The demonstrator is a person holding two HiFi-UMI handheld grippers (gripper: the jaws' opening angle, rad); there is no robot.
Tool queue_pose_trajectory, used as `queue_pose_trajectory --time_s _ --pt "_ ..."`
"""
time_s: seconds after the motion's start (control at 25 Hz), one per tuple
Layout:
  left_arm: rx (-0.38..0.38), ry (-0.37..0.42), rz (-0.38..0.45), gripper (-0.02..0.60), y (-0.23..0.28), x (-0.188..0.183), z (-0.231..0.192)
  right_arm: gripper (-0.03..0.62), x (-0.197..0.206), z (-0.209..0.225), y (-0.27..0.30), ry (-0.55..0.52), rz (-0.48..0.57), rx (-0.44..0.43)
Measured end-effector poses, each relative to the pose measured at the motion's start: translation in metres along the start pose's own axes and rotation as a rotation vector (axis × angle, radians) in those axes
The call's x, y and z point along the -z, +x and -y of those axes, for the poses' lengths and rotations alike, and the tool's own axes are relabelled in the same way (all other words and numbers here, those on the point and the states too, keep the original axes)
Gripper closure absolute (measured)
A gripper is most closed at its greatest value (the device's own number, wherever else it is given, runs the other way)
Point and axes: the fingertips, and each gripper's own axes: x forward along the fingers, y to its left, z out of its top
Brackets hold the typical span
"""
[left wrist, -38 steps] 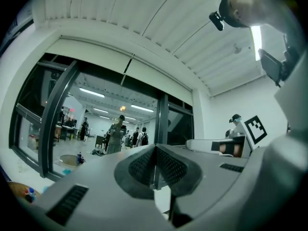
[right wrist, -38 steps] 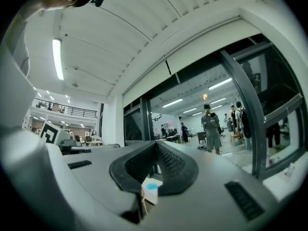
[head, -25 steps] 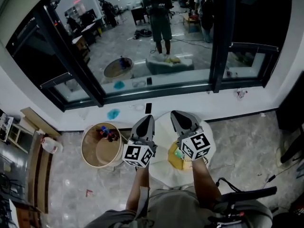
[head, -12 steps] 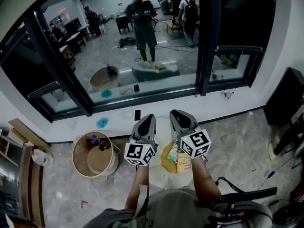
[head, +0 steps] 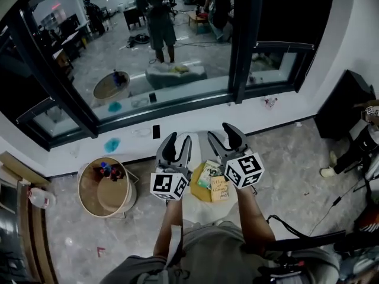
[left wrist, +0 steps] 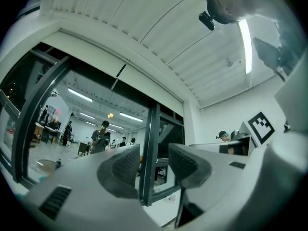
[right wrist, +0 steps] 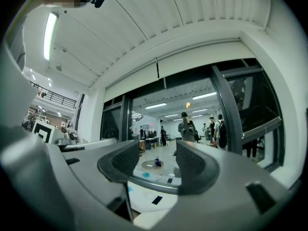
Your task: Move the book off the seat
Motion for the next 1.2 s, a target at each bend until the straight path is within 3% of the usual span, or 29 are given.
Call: queue_pose_trajectory --time_s 0.32,0.6,0.92,1.2 --pt "0.077 -0.089 -0.127 0.407 0.012 0.06 0.009 0.365 0.055 0.035 -0.023 0.066 -0.124 0.11" --pt "0.111 -0.166 -0.267 0.407 0.017 0.135 0.014 0.365 0.13 0.062 -0.043 0.133 -0.262 0.178" --pt "0.122 -0.261 -0.461 0.407 0.004 0.266 0.034 0.364 0.249 0.098 -0.079 0.23 -0.411 0.232" --pt "0.116 -0.303 -0.609 0.407 -0.025 0.378 0.058 0.364 0.351 0.115 -0.114 0.274 -0.494 0.198"
